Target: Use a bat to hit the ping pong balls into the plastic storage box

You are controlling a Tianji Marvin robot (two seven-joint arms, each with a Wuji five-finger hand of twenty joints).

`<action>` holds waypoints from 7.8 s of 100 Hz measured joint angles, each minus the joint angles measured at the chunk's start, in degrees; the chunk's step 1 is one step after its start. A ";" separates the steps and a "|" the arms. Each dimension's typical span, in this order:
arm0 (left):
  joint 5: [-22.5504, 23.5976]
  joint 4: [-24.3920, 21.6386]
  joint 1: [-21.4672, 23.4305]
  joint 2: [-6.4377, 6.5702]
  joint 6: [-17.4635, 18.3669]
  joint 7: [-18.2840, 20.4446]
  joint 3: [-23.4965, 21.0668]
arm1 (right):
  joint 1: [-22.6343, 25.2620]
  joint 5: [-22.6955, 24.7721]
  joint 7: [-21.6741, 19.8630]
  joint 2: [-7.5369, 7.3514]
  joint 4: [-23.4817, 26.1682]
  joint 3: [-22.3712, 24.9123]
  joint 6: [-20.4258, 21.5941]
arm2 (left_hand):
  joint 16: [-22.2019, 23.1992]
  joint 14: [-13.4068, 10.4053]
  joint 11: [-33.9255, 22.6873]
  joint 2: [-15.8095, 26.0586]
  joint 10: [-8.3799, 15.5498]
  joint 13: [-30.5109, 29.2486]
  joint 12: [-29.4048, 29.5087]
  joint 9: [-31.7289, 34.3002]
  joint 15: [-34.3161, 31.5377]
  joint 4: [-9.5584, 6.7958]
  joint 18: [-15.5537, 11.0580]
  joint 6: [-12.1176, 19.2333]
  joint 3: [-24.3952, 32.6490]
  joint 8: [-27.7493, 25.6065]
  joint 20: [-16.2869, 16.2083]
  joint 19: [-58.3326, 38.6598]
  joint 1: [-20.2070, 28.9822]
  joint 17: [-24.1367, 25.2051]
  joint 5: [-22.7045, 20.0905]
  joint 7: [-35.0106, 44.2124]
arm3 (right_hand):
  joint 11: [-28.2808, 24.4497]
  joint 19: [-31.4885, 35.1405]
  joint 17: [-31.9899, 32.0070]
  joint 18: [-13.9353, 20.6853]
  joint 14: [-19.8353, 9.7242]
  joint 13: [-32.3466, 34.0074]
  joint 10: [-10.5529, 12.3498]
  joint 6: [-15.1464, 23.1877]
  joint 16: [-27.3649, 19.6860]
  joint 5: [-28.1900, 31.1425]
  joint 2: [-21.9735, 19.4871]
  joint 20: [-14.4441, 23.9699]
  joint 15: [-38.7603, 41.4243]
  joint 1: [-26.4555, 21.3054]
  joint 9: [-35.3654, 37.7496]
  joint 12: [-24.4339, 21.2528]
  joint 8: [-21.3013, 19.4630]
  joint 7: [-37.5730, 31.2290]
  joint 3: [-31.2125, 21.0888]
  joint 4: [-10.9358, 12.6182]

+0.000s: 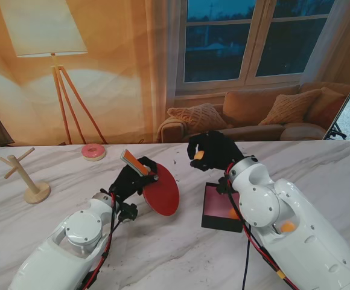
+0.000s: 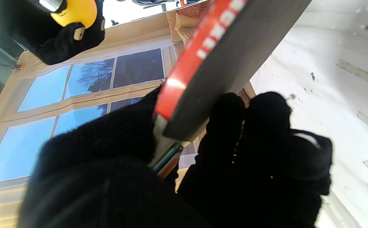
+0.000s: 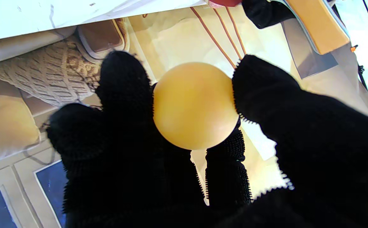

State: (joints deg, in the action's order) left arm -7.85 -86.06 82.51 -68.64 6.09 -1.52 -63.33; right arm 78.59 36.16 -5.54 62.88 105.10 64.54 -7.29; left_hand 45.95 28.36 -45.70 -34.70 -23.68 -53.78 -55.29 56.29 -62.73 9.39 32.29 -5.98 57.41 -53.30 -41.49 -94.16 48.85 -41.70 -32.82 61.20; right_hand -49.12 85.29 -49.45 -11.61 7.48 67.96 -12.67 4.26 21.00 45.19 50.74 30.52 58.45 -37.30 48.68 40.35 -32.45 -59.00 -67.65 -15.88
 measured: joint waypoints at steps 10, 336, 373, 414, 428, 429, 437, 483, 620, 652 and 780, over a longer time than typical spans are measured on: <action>-0.42 0.38 -0.38 -0.13 0.11 0.11 0.54 | -0.54 -0.70 0.05 0.05 0.61 -0.48 -0.02 | 0.00 0.00 0.00 -0.05 0.00 0.00 -0.07 0.01 0.00 0.02 0.01 0.01 0.58 -0.04 0.00 0.00 -0.21 0.01 -0.01 0.07 | 0.01 0.00 0.00 0.00 0.00 0.00 0.00 0.00 0.01 0.00 0.00 0.00 0.00 -0.01 0.00 0.00 0.00 0.00 0.01 0.00; 2.63 -2.85 1.97 -0.23 -2.50 -2.08 -1.04 | 25.49 17.79 -6.01 -2.46 4.26 28.80 15.92 | 0.03 0.00 0.57 -0.50 0.10 0.00 -0.35 0.89 0.02 0.04 0.09 0.01 1.51 -0.67 -0.65 0.00 -0.77 0.04 -0.63 0.80 | 12.34 -10.19 28.76 2.42 -2.85 -26.15 7.05 -3.04 5.84 -14.94 -7.81 6.58 -17.14 15.41 -16.61 -7.00 -2.55 29.58 5.62 6.19; 2.77 -2.84 2.01 -0.23 -2.45 -2.14 -1.13 | 28.50 20.28 -7.63 -2.82 4.65 31.29 17.57 | 0.03 0.00 0.57 -0.50 0.10 0.00 -0.35 0.89 0.02 0.04 0.09 0.01 1.50 -0.70 -0.65 0.00 -0.77 0.04 -0.63 0.81 | 13.70 -12.28 30.34 2.47 -3.03 -26.68 7.49 -2.97 5.45 -14.94 -8.49 6.59 -19.39 15.48 -18.36 -7.53 -2.56 29.73 6.26 6.25; 3.43 -2.87 2.37 -0.23 -2.27 -2.46 -1.52 | 28.51 22.26 -8.67 -3.28 -1.01 30.68 12.95 | 0.03 0.00 0.57 -0.50 0.10 0.00 -0.35 0.89 0.02 0.04 0.09 0.01 1.50 -0.72 -0.65 0.00 -0.77 0.04 -0.63 0.81 | 15.90 -14.81 32.70 2.35 -3.28 -29.77 7.89 4.36 5.27 -17.31 -9.67 7.22 -21.92 16.07 -21.88 -8.23 -2.56 30.67 6.87 6.21; 3.54 -2.89 2.52 -0.23 -2.27 -2.56 -1.64 | 27.73 22.45 -9.00 -3.34 -3.10 30.15 12.42 | 0.03 0.00 0.57 -0.50 0.10 0.00 -0.35 0.89 0.02 0.04 0.09 0.01 1.50 -0.72 -0.65 0.00 -0.77 0.04 -0.63 0.81 | 17.04 -16.02 33.37 1.55 -3.38 -30.47 8.49 8.19 4.88 -19.45 -9.93 7.29 -23.19 16.06 -23.08 -8.85 -2.74 30.73 6.87 6.21; 3.55 -2.89 2.53 -0.23 -2.27 -2.56 -1.64 | 27.71 22.46 -9.06 -3.35 -3.15 30.14 12.39 | 0.03 0.00 0.57 -0.50 0.10 0.00 -0.35 0.89 0.02 0.04 0.09 0.01 1.50 -0.72 -0.65 0.00 -0.77 0.04 -0.63 0.81 | 16.31 -16.04 33.37 1.47 -3.38 -30.47 8.56 8.32 4.85 -19.39 -9.94 7.29 -23.20 16.06 -23.06 -8.84 -2.74 30.73 6.87 6.21; 3.60 -2.90 2.58 -0.21 -2.29 -2.56 -1.66 | 27.64 22.73 -9.40 -3.42 -3.47 30.09 12.37 | 0.03 0.00 0.57 -0.50 0.10 0.00 -0.35 0.89 0.02 0.04 0.09 0.01 1.50 -0.72 -0.65 0.00 -0.77 0.04 -0.63 0.82 | 16.55 -16.10 33.39 1.27 -3.35 -31.06 8.56 8.64 4.66 -19.34 -9.95 7.30 -23.38 16.06 -23.06 -8.84 -2.74 29.89 6.89 6.21; 3.79 -2.93 2.71 -0.21 -2.34 -2.62 -1.66 | 27.71 22.98 -9.95 -3.59 -3.95 29.65 12.55 | 0.03 0.00 0.57 -0.50 0.10 0.00 -0.35 0.89 0.02 0.04 0.09 0.01 1.50 -0.72 -0.66 0.00 -0.77 0.04 -0.63 0.82 | 16.76 -16.34 33.29 1.25 -3.43 -31.07 8.63 8.58 4.65 -23.10 -9.96 8.17 -23.84 16.06 -23.66 -8.80 -2.80 30.70 6.90 6.21; 4.24 -2.89 2.77 -0.17 -2.53 -2.52 -1.57 | 31.42 24.69 -11.55 -3.79 -2.99 31.56 15.09 | 0.03 0.00 0.57 -0.50 0.10 0.00 -0.35 0.89 0.02 0.04 0.09 0.01 1.50 -0.73 -0.66 0.00 -0.77 0.04 -0.64 0.82 | 14.25 -17.39 34.80 1.18 -2.36 -34.00 8.65 8.56 3.39 -26.19 -10.69 8.41 -26.66 17.34 -27.12 -7.58 -8.38 27.52 7.71 6.22; 4.10 -2.80 2.59 -0.18 -2.88 -2.53 -1.33 | 31.56 25.57 -11.68 -3.90 -3.84 31.50 14.73 | 0.03 0.00 0.57 -0.50 0.10 0.00 -0.35 0.89 0.02 0.04 0.09 0.01 1.50 -0.73 -0.66 0.00 -0.77 0.04 -0.64 0.83 | 13.88 -17.42 34.24 1.19 -2.36 -33.96 8.65 7.97 3.39 -26.19 -10.69 8.39 -25.80 17.03 -27.12 -7.64 -8.90 26.88 7.42 6.22; 3.94 -2.66 2.37 -0.20 -3.35 -2.52 -1.07 | 29.71 27.62 -10.93 -3.99 -7.00 29.82 11.36 | 0.03 0.00 0.57 -0.50 0.10 0.00 -0.35 0.89 0.02 0.04 0.09 0.01 1.51 -0.76 -0.66 0.00 -0.77 0.04 -0.64 0.83 | 6.72 -6.87 24.03 2.43 -2.36 -24.88 7.06 7.09 8.34 -21.15 -8.37 8.50 -9.53 11.84 -23.28 -5.20 -8.92 20.46 0.24 6.30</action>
State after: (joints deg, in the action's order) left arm -3.91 -88.73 84.89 -68.84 2.74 -4.04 -64.40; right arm 108.30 63.78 -16.47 58.89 98.09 94.37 4.07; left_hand 45.99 28.36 -45.12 -35.19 -23.58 -53.78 -55.65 57.18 -62.71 9.42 32.38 -5.97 58.92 -54.06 -42.15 -94.16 48.07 -41.67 -33.46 62.03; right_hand -42.40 78.42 -25.43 -9.17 5.12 43.08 -5.61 11.35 29.34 24.04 42.36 39.01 48.92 -25.46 25.40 35.15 -41.37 -38.53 -67.41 -9.58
